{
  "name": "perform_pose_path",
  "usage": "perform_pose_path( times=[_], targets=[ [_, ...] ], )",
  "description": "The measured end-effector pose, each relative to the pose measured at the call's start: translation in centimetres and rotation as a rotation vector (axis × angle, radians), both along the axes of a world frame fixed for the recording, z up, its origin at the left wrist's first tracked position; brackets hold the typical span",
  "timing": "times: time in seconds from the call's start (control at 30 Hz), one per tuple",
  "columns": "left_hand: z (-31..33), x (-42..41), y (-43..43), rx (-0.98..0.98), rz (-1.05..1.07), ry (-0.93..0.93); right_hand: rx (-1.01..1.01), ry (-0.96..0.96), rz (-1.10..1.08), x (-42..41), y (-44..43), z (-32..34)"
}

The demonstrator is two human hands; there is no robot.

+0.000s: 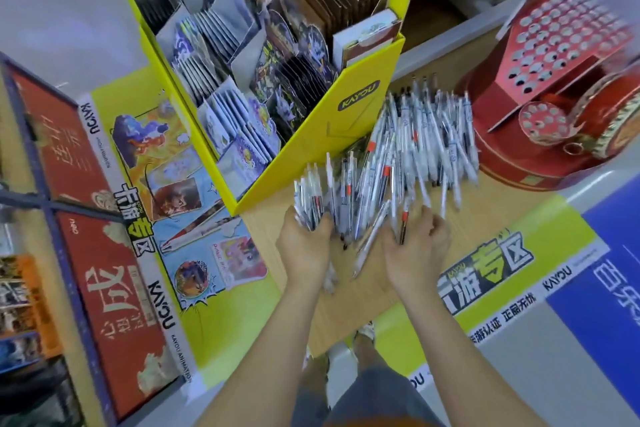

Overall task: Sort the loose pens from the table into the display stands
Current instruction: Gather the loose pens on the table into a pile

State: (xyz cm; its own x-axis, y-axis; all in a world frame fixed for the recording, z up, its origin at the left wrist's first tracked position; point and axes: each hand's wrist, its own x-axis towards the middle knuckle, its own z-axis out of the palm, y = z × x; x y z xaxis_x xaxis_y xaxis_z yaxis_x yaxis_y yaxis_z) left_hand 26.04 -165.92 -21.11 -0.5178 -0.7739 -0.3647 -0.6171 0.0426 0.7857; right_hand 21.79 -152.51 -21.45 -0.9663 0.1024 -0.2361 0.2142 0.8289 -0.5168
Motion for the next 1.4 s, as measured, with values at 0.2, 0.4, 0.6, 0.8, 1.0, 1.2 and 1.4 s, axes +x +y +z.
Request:
perform_pose_path(
  times=[0.2, 0.4, 0.6, 0.8, 1.0, 1.2, 1.4],
  targets=[
    [-1.0, 0.2, 0.2, -0.131, 0.021, -0.065, -0.090, -0.043, 0.080, 1.2, -2.4, -0.6],
    [-1.0, -0.5, 0.6, -0.147, -0.019, -0.081, -0.365, -0.103, -0.027, 0.8, -4.9, -0.4],
    [-1.0, -2.0, 0.6, -0.151, 0.004, -0.033, -0.561, -0.163, -0.172, 0.1, -6.1, -0.1],
    [-1.2, -2.8, 1.4, -0.158, 0.040, 0.099, -0.593, -0.182, -0.118, -0.1, -5.9, -0.5],
    [-2.3, -4.6, 2.0, -0.216, -0.009, 0.127, -0.609, -0.197, -0.051, -1.4, -3.5, -0.2],
    [-2.1, -3.0, 3.0, -0.344, -0.148, 0.073, -0.466, -0.042, -0.057, -1.7, 1.1, -0.4],
    [-1.7, -1.2, 5.0, -0.453, -0.482, -0.156, -0.293, 0.222, -0.208, -7.2, 5.1, 0.3]
  ],
)
